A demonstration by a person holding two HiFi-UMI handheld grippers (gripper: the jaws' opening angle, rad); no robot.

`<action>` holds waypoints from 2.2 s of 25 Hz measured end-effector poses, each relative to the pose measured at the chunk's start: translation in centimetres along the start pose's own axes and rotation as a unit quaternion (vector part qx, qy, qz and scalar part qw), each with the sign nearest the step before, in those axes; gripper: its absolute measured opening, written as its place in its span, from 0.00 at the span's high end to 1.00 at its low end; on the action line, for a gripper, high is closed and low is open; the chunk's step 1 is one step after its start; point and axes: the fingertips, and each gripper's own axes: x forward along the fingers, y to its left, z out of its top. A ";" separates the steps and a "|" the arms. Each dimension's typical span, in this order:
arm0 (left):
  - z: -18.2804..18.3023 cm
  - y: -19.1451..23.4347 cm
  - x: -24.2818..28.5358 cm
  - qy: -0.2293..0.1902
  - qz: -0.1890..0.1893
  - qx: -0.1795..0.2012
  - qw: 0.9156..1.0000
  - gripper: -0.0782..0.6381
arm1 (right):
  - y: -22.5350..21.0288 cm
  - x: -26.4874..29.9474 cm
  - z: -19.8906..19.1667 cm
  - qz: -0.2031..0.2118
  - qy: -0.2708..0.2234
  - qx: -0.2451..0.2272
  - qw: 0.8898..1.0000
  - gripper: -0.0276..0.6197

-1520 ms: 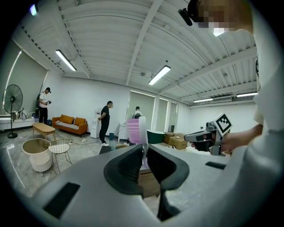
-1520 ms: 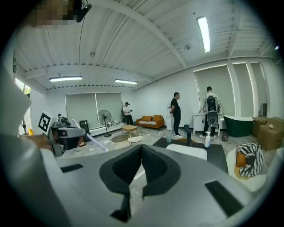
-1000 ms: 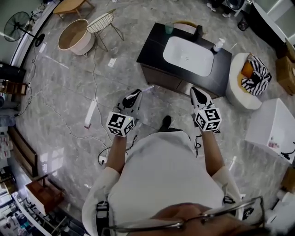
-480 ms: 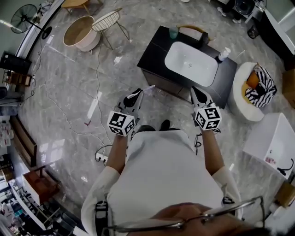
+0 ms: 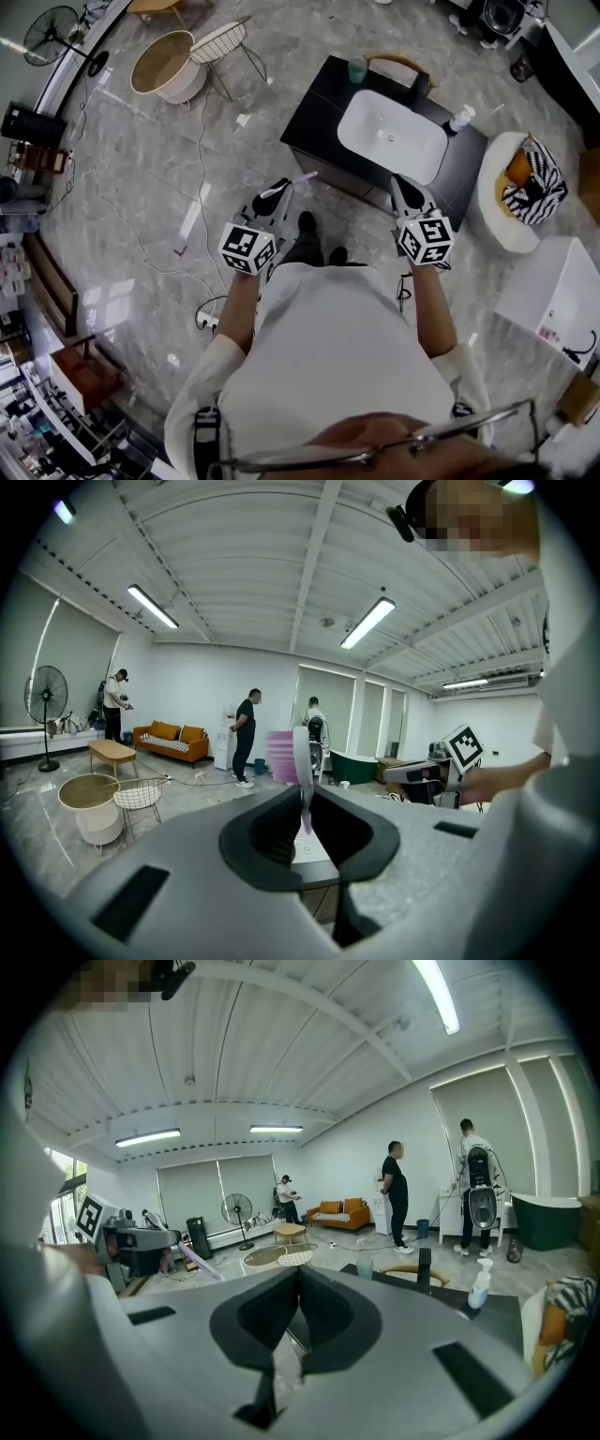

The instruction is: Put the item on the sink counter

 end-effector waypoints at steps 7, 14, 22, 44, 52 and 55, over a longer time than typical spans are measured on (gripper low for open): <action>0.1 3.7 3.4 0.005 -0.025 -0.008 1.000 0.84 | -1.4 3.2 0.8 -0.026 0.013 -0.003 1.000 0.95; 1.4 8.5 8.7 0.014 -0.060 -0.012 0.998 0.84 | -3.1 8.2 2.5 -0.055 0.025 0.000 0.998 0.95; 2.5 13.3 14.6 0.023 -0.111 -0.011 0.994 0.84 | -4.8 13.2 4.1 -0.095 0.034 0.007 0.995 0.95; 2.8 15.7 26.1 0.062 -0.195 0.005 0.979 0.84 | -10.1 15.0 3.8 -0.183 0.049 0.050 0.981 0.95; 2.7 14.7 31.0 0.075 -0.170 0.011 0.982 0.84 | -13.9 15.4 2.1 -0.164 0.068 0.067 0.982 0.95; 2.3 14.4 33.5 0.084 -0.162 0.016 0.983 0.84 | -15.5 16.3 1.5 -0.150 0.076 0.073 0.983 0.95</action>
